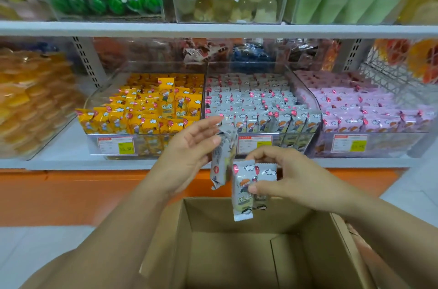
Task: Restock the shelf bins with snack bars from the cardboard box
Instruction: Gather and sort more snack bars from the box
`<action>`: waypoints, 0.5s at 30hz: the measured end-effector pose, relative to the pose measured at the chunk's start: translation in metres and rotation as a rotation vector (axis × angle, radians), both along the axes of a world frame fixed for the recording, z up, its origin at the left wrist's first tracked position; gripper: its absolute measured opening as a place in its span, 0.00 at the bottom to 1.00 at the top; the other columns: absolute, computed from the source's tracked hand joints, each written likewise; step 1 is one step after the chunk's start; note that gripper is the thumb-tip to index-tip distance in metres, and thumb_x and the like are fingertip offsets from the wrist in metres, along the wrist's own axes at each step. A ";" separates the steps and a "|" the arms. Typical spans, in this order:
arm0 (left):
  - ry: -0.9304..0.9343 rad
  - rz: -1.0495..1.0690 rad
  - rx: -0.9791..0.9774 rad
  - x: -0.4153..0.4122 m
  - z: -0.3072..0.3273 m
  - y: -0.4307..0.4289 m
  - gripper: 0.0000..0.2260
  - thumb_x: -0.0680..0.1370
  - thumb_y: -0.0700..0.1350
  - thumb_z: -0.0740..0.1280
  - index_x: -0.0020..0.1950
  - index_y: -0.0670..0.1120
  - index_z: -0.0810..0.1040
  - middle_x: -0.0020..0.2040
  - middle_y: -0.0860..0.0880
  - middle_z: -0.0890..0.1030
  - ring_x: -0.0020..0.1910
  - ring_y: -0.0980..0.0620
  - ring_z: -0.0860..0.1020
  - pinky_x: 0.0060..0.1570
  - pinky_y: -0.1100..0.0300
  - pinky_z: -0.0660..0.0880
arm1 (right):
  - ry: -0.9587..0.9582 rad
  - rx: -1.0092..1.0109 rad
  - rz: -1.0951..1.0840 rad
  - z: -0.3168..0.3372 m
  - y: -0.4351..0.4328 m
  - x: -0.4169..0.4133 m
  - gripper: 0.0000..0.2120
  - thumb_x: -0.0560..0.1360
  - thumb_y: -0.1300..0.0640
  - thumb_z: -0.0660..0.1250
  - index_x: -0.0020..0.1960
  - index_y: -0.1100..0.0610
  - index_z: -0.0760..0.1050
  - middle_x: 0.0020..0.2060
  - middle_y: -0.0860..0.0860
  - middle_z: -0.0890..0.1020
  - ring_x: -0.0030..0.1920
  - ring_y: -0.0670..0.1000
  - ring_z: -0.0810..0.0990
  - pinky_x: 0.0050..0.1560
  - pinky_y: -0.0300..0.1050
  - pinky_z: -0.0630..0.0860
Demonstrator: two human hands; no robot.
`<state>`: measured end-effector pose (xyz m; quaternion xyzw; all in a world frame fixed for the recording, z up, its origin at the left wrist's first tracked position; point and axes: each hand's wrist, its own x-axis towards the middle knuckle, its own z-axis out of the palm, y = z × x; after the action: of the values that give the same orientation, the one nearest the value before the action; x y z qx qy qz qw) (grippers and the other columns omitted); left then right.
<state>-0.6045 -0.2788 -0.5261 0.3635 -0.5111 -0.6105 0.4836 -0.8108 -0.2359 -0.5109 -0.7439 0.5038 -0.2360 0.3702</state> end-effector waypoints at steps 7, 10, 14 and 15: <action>0.145 -0.040 0.122 0.011 -0.007 0.004 0.12 0.78 0.38 0.59 0.58 0.49 0.77 0.54 0.45 0.81 0.53 0.50 0.80 0.47 0.52 0.80 | -0.058 0.009 -0.158 0.001 -0.011 0.015 0.15 0.68 0.51 0.74 0.49 0.42 0.71 0.52 0.32 0.73 0.53 0.28 0.70 0.52 0.28 0.66; 0.083 0.058 0.092 0.001 -0.014 0.011 0.11 0.81 0.39 0.57 0.55 0.48 0.76 0.57 0.42 0.80 0.53 0.49 0.80 0.46 0.54 0.78 | -0.053 -0.012 -0.173 -0.002 -0.009 0.025 0.14 0.70 0.52 0.74 0.48 0.42 0.70 0.51 0.31 0.71 0.49 0.22 0.67 0.47 0.20 0.64; 0.067 0.111 0.101 -0.007 -0.018 0.017 0.08 0.79 0.46 0.61 0.56 0.51 0.77 0.53 0.46 0.83 0.53 0.50 0.81 0.51 0.52 0.78 | -0.135 -0.002 -0.194 -0.004 -0.006 0.026 0.13 0.70 0.58 0.74 0.47 0.48 0.71 0.47 0.37 0.75 0.41 0.23 0.72 0.39 0.18 0.66; 0.048 0.098 0.099 -0.008 -0.019 0.017 0.12 0.75 0.51 0.64 0.58 0.52 0.76 0.55 0.47 0.82 0.57 0.50 0.80 0.57 0.50 0.76 | -0.163 -0.002 -0.203 -0.004 -0.005 0.025 0.12 0.70 0.60 0.74 0.46 0.49 0.72 0.46 0.38 0.76 0.39 0.24 0.73 0.37 0.19 0.67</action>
<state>-0.6125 -0.2618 -0.5453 0.3968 -0.4502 -0.6190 0.5067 -0.7857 -0.2412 -0.5148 -0.6678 0.5445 -0.3324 0.3835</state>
